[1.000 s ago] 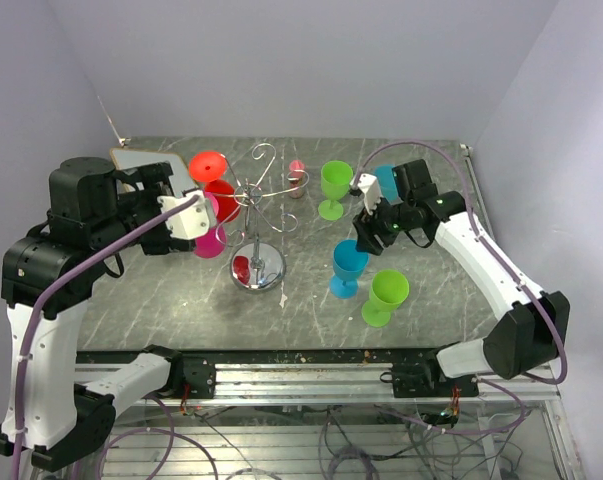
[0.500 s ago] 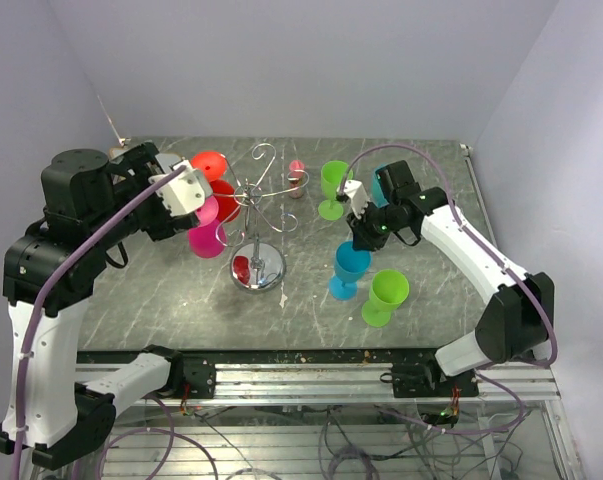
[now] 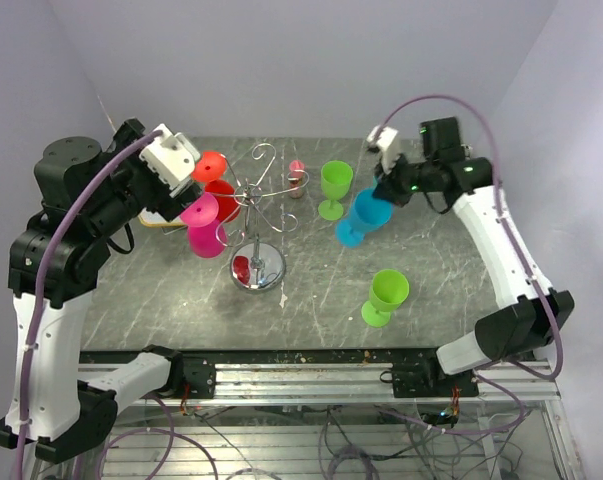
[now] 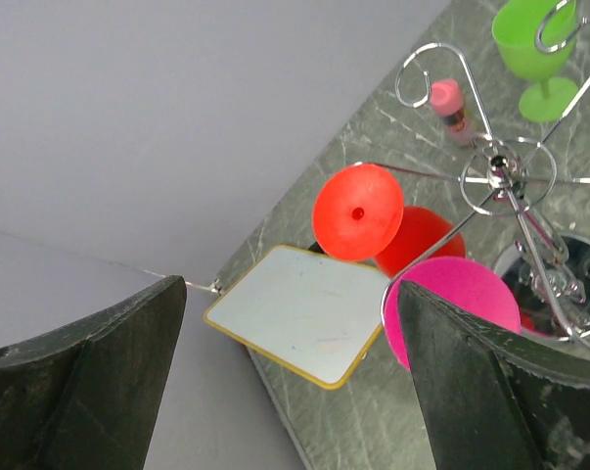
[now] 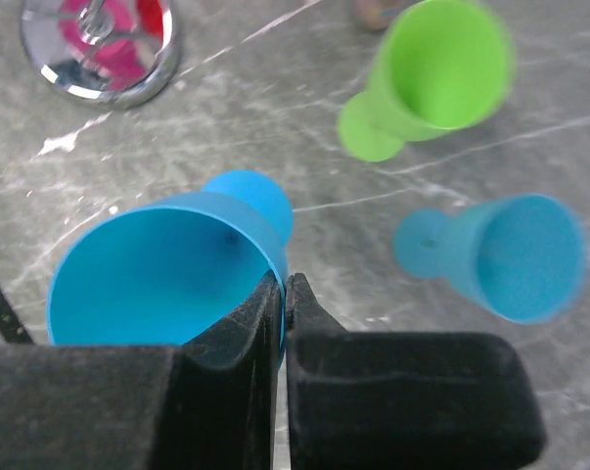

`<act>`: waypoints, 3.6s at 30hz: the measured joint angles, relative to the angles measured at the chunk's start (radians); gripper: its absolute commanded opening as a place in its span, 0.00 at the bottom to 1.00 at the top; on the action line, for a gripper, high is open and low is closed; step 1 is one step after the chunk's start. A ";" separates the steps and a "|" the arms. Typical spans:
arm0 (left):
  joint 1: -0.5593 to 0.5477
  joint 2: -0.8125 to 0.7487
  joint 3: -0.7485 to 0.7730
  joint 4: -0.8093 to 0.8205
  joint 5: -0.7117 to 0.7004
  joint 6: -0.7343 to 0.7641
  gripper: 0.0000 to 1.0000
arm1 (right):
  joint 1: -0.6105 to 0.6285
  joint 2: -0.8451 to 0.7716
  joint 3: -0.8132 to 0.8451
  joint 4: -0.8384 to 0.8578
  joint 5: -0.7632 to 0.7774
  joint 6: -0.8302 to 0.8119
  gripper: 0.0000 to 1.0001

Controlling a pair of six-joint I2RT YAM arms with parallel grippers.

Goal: Place the wine glass upside down on the wine glass rack

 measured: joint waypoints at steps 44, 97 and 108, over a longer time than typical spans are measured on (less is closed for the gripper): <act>-0.056 0.428 0.084 0.600 0.401 -1.182 0.73 | -0.075 -0.026 0.407 0.587 -0.293 0.698 0.00; 0.126 0.388 0.209 0.487 0.126 -0.882 0.07 | -0.055 -0.171 0.346 0.401 -0.129 0.405 0.82; 0.097 0.401 0.293 0.446 -0.226 -0.472 0.07 | -0.056 -0.253 0.183 0.262 -0.040 0.259 0.83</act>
